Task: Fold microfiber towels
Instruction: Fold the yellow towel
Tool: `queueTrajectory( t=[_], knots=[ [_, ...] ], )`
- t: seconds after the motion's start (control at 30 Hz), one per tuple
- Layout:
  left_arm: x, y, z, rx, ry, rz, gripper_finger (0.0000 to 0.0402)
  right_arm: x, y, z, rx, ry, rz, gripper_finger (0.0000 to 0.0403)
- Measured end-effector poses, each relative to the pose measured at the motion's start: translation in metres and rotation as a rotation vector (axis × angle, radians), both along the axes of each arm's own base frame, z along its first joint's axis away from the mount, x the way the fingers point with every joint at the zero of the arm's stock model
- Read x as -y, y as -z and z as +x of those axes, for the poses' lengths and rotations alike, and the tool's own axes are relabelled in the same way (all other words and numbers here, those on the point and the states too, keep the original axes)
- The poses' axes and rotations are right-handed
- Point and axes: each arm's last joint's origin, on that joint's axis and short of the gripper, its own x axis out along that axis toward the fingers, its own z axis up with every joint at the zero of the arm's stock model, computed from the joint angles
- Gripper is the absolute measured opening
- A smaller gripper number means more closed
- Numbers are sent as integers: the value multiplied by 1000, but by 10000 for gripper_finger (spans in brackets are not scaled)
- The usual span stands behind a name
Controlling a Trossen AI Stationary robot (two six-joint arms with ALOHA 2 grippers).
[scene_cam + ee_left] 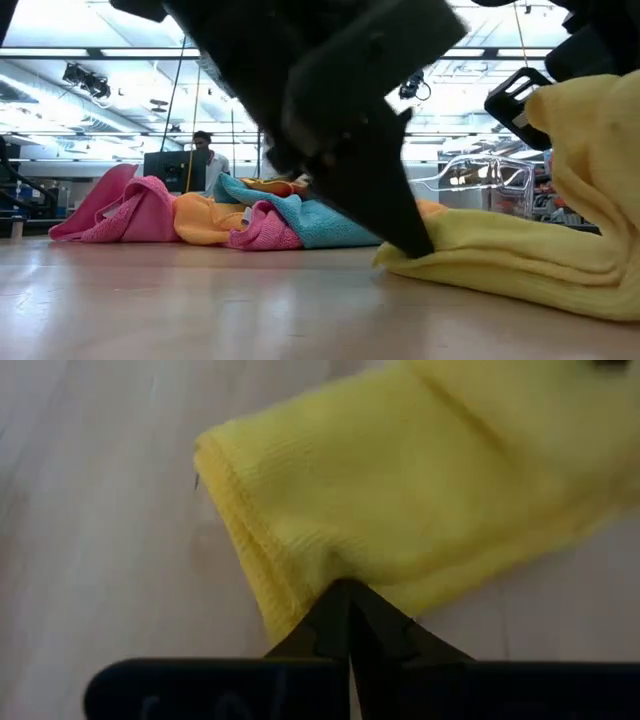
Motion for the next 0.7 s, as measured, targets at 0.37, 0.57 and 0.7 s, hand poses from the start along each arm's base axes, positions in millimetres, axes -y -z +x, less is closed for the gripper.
queueTrajectory(
  t=[0.37,0.57,0.7],
  knots=[
    [6,2,-2,8,-10,-8,28,25,1,15,18,7,-58,15],
    [8,2,-3,8,-6,-9,8,34,1,21,24,-52,-60,15],
    [8,2,-3,10,-6,-10,12,38,6,26,28,-85,-65,15]
  ],
)
